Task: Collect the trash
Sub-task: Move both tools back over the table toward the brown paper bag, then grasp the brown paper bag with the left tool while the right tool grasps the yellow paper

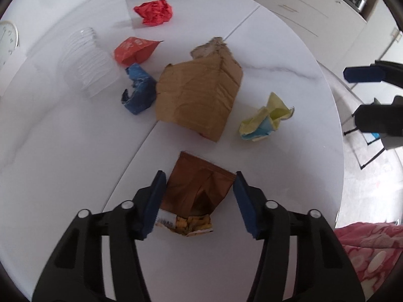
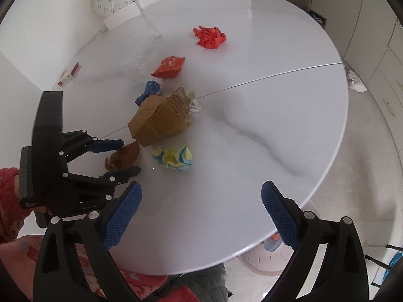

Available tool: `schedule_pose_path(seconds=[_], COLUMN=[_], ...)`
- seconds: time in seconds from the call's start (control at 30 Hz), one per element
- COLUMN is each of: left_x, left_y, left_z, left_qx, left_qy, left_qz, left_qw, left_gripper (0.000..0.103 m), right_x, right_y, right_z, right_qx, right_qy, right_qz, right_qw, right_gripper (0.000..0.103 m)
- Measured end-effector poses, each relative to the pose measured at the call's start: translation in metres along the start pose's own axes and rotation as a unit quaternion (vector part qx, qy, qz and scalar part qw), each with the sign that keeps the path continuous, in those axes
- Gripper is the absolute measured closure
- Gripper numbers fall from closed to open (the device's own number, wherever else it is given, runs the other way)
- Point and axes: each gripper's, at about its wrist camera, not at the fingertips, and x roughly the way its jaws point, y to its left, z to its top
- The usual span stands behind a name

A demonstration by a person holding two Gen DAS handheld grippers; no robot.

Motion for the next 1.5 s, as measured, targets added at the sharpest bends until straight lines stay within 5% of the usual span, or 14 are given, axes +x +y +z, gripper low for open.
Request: schedule_pose_path(seconds=[0.07,0.3,0.5,0.67,0.87,1.33,1.43,1.5], left_x=[-0.002,-0.011,-0.026,-0.029,-0.034,-0.051,-0.046,-0.046], left_y=[0.004,0.030,0.055,0.068,0.072,0.072,0.075,0.074], left_z=[0.000,-0.004,-0.014,-0.018,-0.019,-0.032,-0.036,-0.039], left_qx=[-0.011,-0.078,-0.146,-0.167,-0.170,-0.169,-0.183,-0.198], left_qy=[-0.001,-0.018,-0.038,-0.044,-0.050,-0.051,-0.036,-0.032], left_qz=[-0.009,-0.028,-0.055,-0.061,-0.064,-0.050,-0.042,-0.024], left_qw=[0.9999,0.9964,0.9871,0.9831,0.9820,0.9830,0.9816,0.9794], left_gripper=[0.069,0.081,0.083,0.084,0.084,0.086,0.070,0.031], right_x=[0.008,0.039,0.056,0.070,0.071,0.058,0.055,0.053], right_y=[0.002,0.009,0.025,0.040,0.045,0.041,0.040,0.038], right_z=[0.003,0.016,0.026,0.027,0.026,0.022,0.021,0.021], right_qx=[0.001,0.008,-0.015,-0.038,-0.045,-0.026,-0.024,-0.022], right_qy=[0.007,0.022,0.033,0.056,0.058,0.043,0.040,0.039], right_qz=[0.009,0.034,0.040,0.034,0.030,0.037,0.036,0.036], right_qw=[1.000,0.999,0.999,0.997,0.997,0.998,0.998,0.998], right_gripper=[0.015,0.026,0.033,0.057,0.072,0.073,0.073,0.073])
